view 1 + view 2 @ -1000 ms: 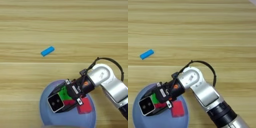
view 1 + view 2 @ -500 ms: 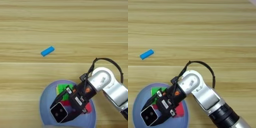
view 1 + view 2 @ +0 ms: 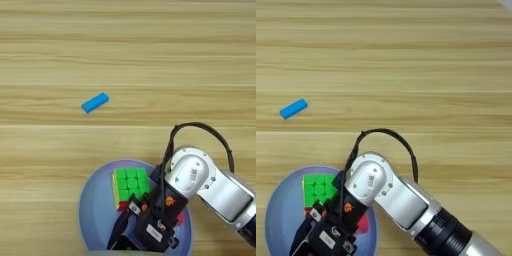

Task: Move the objects on the table

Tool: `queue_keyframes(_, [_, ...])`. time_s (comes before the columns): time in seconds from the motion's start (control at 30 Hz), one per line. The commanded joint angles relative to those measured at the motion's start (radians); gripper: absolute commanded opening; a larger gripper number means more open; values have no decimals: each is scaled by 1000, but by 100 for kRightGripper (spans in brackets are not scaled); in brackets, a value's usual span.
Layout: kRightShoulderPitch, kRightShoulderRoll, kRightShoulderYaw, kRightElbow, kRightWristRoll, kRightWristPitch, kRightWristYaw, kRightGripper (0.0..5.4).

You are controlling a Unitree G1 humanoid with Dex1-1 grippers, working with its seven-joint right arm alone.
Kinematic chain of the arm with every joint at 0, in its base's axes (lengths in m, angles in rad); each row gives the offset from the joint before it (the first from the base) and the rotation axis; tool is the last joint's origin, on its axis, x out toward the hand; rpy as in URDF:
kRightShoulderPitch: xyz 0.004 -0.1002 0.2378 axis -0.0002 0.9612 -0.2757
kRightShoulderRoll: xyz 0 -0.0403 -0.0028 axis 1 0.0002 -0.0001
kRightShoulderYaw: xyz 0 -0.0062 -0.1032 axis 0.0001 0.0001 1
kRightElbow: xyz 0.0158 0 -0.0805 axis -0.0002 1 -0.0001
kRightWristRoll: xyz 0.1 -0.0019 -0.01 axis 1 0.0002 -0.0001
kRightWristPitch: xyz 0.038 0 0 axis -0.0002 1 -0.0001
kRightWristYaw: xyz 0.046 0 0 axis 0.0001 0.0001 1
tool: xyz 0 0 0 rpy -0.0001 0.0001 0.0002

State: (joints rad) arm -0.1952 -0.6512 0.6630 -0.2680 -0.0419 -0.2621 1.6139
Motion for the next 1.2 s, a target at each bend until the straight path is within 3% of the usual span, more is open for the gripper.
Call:
queue_keyframes(0.03, [-70, -8, -14, 10, -34, -40, -46, 248])
queue_keyframes(0.27, [-66, -14, -9, 23, -45, -63, -57, 248])
queue_keyframes(0.63, [-76, -5, -52, -44, 57, -7, -66, 398])
queue_keyframes(0.87, [-129, 34, -128, -95, 187, 107, -98, 461])
queue_keyframes(1.0, [-196, 87, -203, -92, 267, 218, -160, 501])
queue_keyframes(1.2, [-283, 178, -274, -49, 284, 371, -307, 537])
